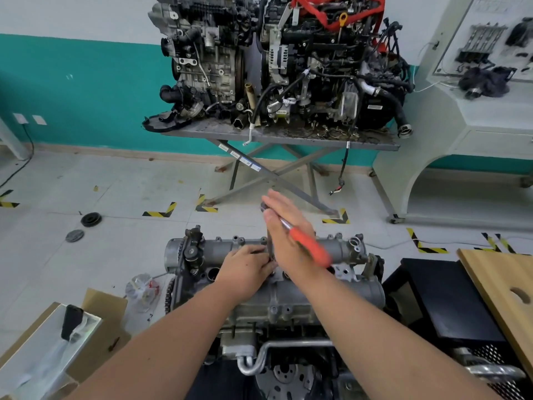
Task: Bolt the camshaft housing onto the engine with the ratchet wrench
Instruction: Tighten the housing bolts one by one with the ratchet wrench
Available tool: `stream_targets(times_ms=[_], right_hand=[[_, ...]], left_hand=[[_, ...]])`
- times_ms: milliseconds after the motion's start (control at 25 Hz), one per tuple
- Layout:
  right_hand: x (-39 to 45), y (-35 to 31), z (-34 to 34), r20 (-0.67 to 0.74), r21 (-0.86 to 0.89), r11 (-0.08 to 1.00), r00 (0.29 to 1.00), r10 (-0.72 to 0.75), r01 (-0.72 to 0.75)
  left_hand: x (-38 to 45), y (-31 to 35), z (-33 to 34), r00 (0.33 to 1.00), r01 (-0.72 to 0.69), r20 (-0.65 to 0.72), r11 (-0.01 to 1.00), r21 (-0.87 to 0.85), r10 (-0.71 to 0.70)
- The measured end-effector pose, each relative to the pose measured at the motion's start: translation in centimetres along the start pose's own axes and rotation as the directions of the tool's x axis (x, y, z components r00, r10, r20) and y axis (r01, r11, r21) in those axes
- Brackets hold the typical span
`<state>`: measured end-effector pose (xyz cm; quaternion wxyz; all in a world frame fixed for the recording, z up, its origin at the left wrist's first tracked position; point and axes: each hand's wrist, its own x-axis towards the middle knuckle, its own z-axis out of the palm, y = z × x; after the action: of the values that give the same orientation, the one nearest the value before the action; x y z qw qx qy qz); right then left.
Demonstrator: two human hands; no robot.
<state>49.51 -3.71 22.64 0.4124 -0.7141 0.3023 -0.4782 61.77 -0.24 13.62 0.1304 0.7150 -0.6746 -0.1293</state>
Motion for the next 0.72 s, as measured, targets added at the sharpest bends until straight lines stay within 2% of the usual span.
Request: stream_targets(times_ms=[40, 80, 120, 200, 240, 280, 360, 400, 440, 480, 520, 560, 600, 640, 720], right_hand=[[0.2, 0.5, -0.1, 0.038, -0.228, 0.949, 0.975, -0.217, 0.220], [0.6, 0.4, -0.3, 0.122, -0.397, 0.836, 0.924, -0.361, 0.379], [1.0, 0.2, -0.7, 0.230, -0.524, 0.703, 0.875, -0.426, 0.481], [2.2, -1.0, -1.6, 0.463, -0.668, 0.425, 0.788, -0.405, 0.611], [2.8, -1.8, -2.0, 0.550, -0.712, 0.306, 0.773, -0.316, 0.632], [3.3, -2.8, -2.2, 0.601, -0.742, 0.234, 0.778, -0.181, 0.628], [4.8, -4.4, -1.9, 0.601, -0.787, 0.190, 0.798, 0.027, 0.587], [5.5, -5.1, -1.4, 0.577, -0.806, 0.232, 0.811, 0.099, 0.545], [6.1, -5.4, -1.0, 0.524, -0.828, 0.357, 0.823, 0.220, 0.432], [6.5, -5.6, -0.7, 0.444, -0.809, 0.552, 0.824, 0.353, 0.199], [6.7, -5.4, -0.4, 0.373, -0.661, 0.737, 0.792, 0.483, -0.139], [6.5, -5.2, -0.3, 0.336, -0.373, 0.796, 0.731, 0.594, -0.476], [6.0, -4.8, -0.2, 0.335, -0.051, 0.722, 0.669, 0.664, -0.690], [5.4, -4.5, -0.2, 0.346, 0.204, 0.612, 0.641, 0.685, -0.764], [4.3, -3.6, -0.1, 0.341, 0.541, 0.431, 0.657, 0.673, -0.722]], left_hand=[[0.0, 0.0, 0.1, 1.000, -0.001, 0.004, 1.000, 0.006, 0.001], [-0.1, -0.1, 0.2, 1.000, -0.004, -0.005, 1.000, 0.006, 0.004], [-0.1, -0.1, 0.4, 1.000, -0.017, -0.020, 1.000, -0.005, 0.017], [0.0, -0.1, 0.4, 0.999, -0.041, -0.022, 0.999, -0.035, 0.040], [0.2, -0.2, 0.4, 0.999, -0.036, -0.012, 0.999, -0.026, 0.035], [0.1, -0.2, 0.5, 1.000, -0.018, -0.002, 1.000, -0.001, 0.018], [0.0, -0.2, 0.6, 1.000, 0.011, -0.010, 0.999, 0.046, -0.010], [-0.1, -0.3, 0.7, 1.000, 0.021, -0.018, 0.998, 0.053, -0.020], [-0.1, -0.3, 0.8, 0.999, 0.028, -0.017, 0.998, 0.057, -0.027], [-0.1, -0.3, 0.8, 1.000, 0.026, -0.004, 0.998, 0.058, -0.026], [0.0, -0.4, 0.8, 1.000, 0.020, 0.017, 0.998, 0.058, -0.021], [0.1, -0.4, 0.8, 0.999, 0.015, 0.040, 0.998, 0.055, -0.017], [0.2, -0.5, 0.9, 0.998, 0.010, 0.057, 0.999, 0.048, -0.013], [0.3, -0.6, 0.9, 0.998, 0.006, 0.062, 0.999, 0.034, -0.008], [0.4, -0.7, 0.9, 0.998, 0.002, 0.061, 1.000, 0.005, -0.003]])
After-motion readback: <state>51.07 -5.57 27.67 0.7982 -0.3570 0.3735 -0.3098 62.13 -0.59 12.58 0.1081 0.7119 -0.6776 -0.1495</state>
